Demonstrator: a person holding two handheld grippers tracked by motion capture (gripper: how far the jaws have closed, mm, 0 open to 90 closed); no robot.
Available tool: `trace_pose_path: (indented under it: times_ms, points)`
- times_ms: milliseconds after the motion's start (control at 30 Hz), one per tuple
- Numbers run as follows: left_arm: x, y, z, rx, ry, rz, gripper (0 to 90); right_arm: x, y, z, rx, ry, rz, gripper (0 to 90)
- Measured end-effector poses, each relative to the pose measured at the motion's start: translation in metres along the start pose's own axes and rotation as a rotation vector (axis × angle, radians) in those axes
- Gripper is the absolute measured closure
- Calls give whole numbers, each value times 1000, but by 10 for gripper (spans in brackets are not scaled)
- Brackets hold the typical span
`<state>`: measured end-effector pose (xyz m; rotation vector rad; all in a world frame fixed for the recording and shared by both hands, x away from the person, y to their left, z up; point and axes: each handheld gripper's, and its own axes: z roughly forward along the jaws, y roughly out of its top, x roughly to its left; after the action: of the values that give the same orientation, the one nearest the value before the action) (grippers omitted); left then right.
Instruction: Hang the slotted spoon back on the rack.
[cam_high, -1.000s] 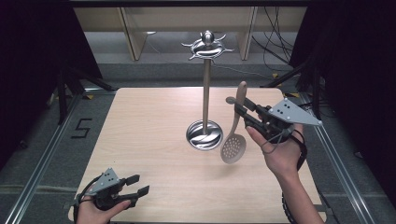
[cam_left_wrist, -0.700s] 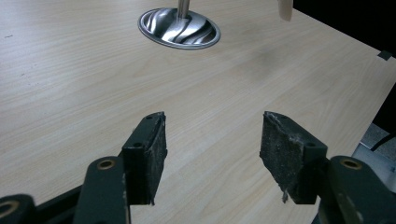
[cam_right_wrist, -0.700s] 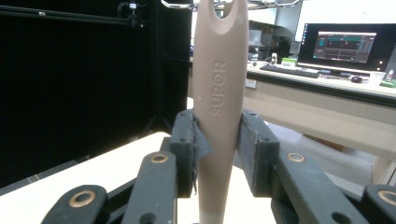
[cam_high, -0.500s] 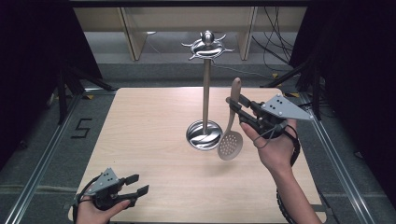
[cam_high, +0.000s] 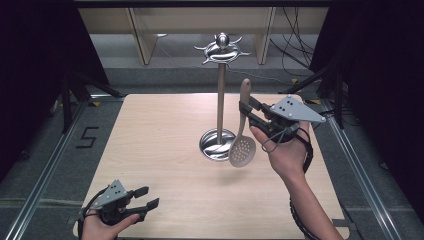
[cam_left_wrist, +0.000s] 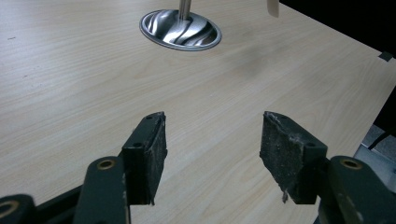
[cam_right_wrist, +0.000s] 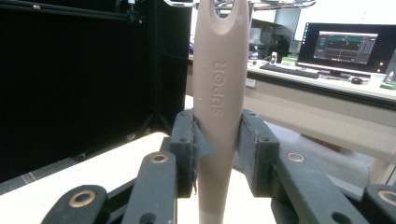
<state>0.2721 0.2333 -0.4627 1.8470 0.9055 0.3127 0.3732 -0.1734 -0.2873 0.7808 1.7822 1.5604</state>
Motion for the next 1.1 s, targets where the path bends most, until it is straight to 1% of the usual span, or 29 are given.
trace_pose_path:
  times_ms: [33,67,100,133,167,267,400,633,733,767,800,833,867,967,1000,1033,1100]
  points:
    - [-1,0,0,3,4,-20,402,1,0,1,4,1,11,697]
    - [-1,-1,0,1,5,-24,402,0,0,2,1,-4,-4,696]
    - [0,0,0,0,1,-6,401,1,1,2,4,-5,0,697]
    - [-1,0,0,2,4,-19,402,1,1,3,3,-4,-4,697]
    - [-1,0,0,2,5,-22,402,1,1,4,1,-4,-10,697]
    - [-1,-1,0,-7,5,-24,401,3,2,6,3,0,3,697]
    - [-1,-1,0,-5,7,-26,402,3,4,8,1,-11,-8,696]
    - [-1,-1,0,-6,4,-25,402,4,6,11,3,-12,-2,696]
    - [-2,0,0,-1,15,-22,402,4,7,13,3,-15,-6,696]
    - [-1,-1,0,-7,4,-25,402,4,7,13,5,-15,-4,696]
    - [-1,-1,0,-7,4,-25,402,4,7,14,1,-13,-7,696]
    - [-1,-1,0,-7,4,-25,402,5,7,14,7,-15,1,696]
    - [-1,-1,0,-7,5,-24,402,4,7,15,2,-24,-4,696]
    - [-1,-1,0,-8,5,-23,402,4,7,17,1,-20,-8,696]
    - [-1,-1,0,-8,5,-22,402,4,8,17,7,-19,-3,696]
    - [0,0,0,-9,2,-4,402,5,8,17,6,-17,-2,696]
    - [-1,0,0,-2,13,-10,402,5,9,18,11,-18,9,696]
